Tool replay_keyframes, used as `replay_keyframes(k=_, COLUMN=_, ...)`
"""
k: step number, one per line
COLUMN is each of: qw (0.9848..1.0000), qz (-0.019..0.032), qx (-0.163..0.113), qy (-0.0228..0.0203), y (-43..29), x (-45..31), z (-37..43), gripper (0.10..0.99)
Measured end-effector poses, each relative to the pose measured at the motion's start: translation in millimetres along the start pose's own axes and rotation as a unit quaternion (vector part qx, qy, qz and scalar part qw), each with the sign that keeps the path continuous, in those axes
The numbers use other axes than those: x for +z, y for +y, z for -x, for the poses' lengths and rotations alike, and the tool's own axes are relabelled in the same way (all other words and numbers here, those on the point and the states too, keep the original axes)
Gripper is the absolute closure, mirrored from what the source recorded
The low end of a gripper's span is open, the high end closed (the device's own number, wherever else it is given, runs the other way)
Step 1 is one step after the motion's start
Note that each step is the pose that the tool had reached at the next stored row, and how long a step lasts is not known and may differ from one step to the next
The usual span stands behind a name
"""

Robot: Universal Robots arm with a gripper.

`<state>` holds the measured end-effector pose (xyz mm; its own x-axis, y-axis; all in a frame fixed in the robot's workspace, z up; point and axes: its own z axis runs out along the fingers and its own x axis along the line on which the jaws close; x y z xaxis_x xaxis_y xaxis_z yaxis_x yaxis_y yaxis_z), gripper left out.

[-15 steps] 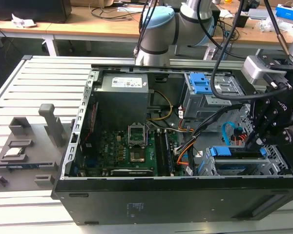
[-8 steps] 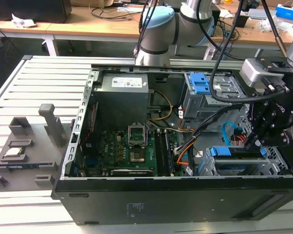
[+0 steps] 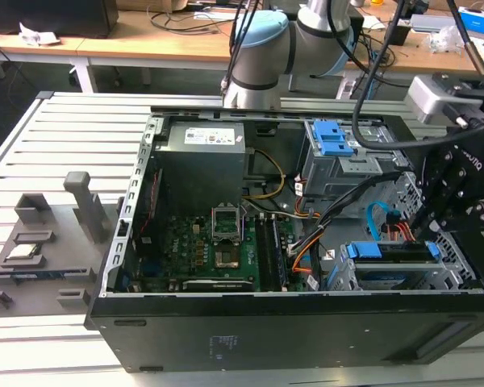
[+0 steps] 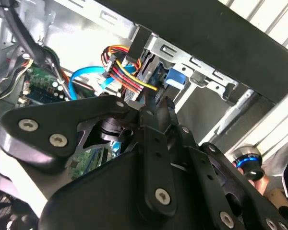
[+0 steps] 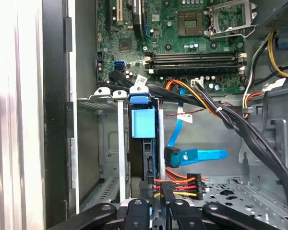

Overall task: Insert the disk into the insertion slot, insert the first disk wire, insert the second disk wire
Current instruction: 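Insert the first disk wire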

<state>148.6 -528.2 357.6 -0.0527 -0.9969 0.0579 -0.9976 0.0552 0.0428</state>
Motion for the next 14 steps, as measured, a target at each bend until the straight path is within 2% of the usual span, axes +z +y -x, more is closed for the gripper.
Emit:
replay_keyframes(k=1, qw=1.0, qz=0.0, qx=0.0, qy=0.0001, y=0.2, x=-4.3, z=0.2, gripper=0.859)
replay_keyframes(k=2, qw=1.0, qz=-0.0001, qx=0.0, qy=0.0, y=0.4, x=-7.8, z=0.2, gripper=0.925)
replay_keyframes(k=3, qw=1.0, qz=-0.0002, qx=0.0, qy=0.0001, y=0.8, x=-17.5, z=-0.1, gripper=0.98)
replay_keyframes(k=5, qw=1.0, qz=-0.0002, qx=0.0, qy=0.0, y=1.0, x=-21.9, z=-0.4, gripper=0.98)
replay_keyframes(k=9, qw=1.0, qz=-0.0002, qx=0.0, qy=-0.0001, y=1.1, x=-25.2, z=-0.5, gripper=0.98)
replay_keyframes(k=14, qw=1.0, qz=-0.0002, qx=0.0, qy=0.0, y=1.1, x=-25.5, z=-0.6, gripper=0.98)
